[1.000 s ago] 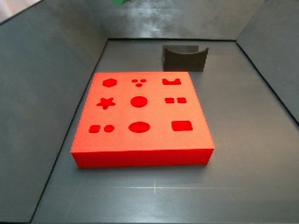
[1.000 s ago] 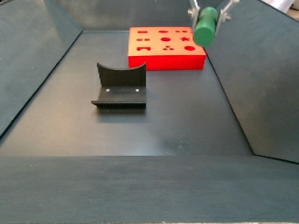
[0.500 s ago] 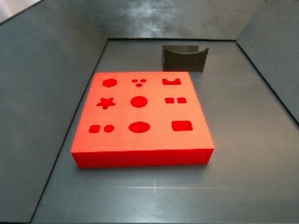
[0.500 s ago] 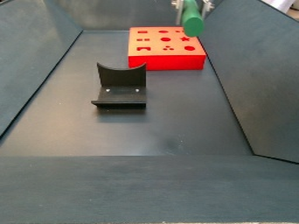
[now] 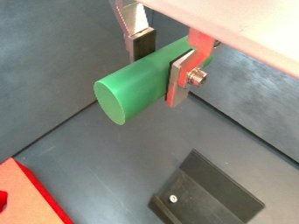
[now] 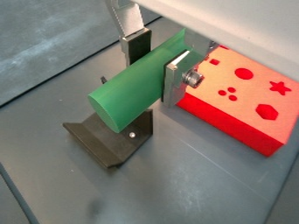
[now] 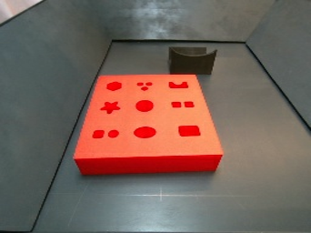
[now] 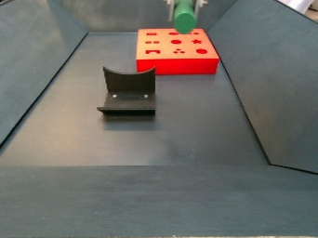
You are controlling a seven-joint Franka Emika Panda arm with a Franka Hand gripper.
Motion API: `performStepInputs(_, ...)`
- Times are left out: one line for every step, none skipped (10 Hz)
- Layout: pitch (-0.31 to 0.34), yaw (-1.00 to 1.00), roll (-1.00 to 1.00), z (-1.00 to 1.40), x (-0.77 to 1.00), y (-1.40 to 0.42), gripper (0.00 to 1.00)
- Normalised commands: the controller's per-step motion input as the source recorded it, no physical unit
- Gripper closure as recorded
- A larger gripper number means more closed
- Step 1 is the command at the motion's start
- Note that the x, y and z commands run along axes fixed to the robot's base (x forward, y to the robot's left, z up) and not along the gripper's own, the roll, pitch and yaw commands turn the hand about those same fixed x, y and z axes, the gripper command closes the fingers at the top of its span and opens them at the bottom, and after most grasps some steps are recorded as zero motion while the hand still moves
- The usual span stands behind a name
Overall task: Pick up the round object. Move up. Place the round object on the fixture. Regrasp the round object. Move to above the board. Insert the round object.
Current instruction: Place the round object on the fixture.
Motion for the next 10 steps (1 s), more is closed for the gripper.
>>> performStepInputs(0.148,0.03,-0.07,0.03,1.0,-0.04,1.0)
performStepInputs(0.14,0.03,-0.07,0.02,1.0,-0.03,1.0)
performStepInputs(0.141,0.03,-0.07,0.02,1.0,-0.03,1.0)
performStepInputs(0.147,0.03,-0.08,0.02,1.0,-0.02,1.0)
performStepInputs(0.16,0.14,-1.0,-0.24,1.0,0.31,1.0)
performStepInputs(0.157,0.13,-1.0,-0.25,1.0,0.32,1.0)
performStepInputs(0.164,0.08,-1.0,-0.17,1.0,0.25,1.0)
performStepInputs(0.186,0.07,-1.0,-0.11,1.0,0.18,1.0)
performStepInputs(0.203,0.05,-1.0,-0.08,1.0,0.15,1.0)
performStepInputs(0.21,0.02,-1.0,-0.07,0.98,0.12,1.0)
